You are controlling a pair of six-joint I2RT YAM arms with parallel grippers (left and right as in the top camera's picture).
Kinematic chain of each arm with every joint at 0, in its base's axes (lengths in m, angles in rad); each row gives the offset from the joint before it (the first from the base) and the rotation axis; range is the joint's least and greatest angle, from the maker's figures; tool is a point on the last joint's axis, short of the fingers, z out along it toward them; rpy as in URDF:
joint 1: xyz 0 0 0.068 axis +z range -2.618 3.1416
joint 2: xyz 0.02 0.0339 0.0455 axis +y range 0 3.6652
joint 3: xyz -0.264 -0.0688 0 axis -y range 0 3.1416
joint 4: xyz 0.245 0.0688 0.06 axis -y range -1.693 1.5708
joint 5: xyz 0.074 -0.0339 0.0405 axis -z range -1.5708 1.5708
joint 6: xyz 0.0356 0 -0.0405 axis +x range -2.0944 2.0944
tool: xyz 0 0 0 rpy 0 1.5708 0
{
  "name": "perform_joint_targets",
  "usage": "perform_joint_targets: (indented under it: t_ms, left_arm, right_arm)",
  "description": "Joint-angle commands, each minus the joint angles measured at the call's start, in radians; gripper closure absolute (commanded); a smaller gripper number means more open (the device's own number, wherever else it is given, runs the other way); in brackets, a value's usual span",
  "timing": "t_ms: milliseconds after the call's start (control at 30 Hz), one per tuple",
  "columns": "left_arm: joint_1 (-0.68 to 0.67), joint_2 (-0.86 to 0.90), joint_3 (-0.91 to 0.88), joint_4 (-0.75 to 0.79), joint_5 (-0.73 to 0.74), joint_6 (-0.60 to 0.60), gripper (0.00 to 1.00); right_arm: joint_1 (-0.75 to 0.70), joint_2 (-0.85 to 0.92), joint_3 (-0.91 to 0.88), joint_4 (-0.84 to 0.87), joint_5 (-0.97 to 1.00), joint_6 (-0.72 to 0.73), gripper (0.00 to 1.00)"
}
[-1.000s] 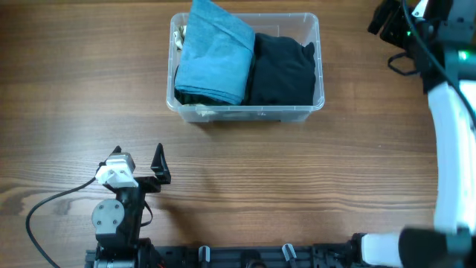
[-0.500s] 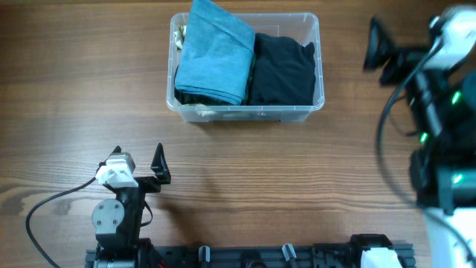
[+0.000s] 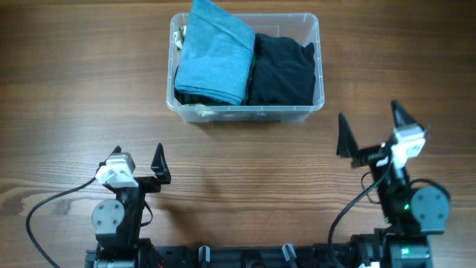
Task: Pack container
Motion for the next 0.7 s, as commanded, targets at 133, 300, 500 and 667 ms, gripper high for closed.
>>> perform_joint_targets:
  t_ms: [133, 300, 500, 667]
  left_arm:
    - [-0.005, -0.009, -0.006, 0.002, -0.017, 0.008, 0.0]
    - [-0.005, -0.009, -0.006, 0.002, -0.017, 0.008, 0.0]
    - [-0.005, -0.009, -0.006, 0.002, -0.017, 0.008, 0.0]
    - [-0.005, -0.009, -0.006, 0.002, -0.017, 0.008, 0.0]
  right_arm:
    - [0.004, -0.16, -0.175, 0.023, -0.023, 0.013, 0.0]
    - [0.004, -0.233, -0.259, 0.02, -0.023, 0.004, 0.0]
    - [0.004, -0.303, -0.336, 0.025, -0.023, 0.004, 0.0]
    - [0.004, -0.334, -0.335, -0.041, 0.0, 0.004, 0.0]
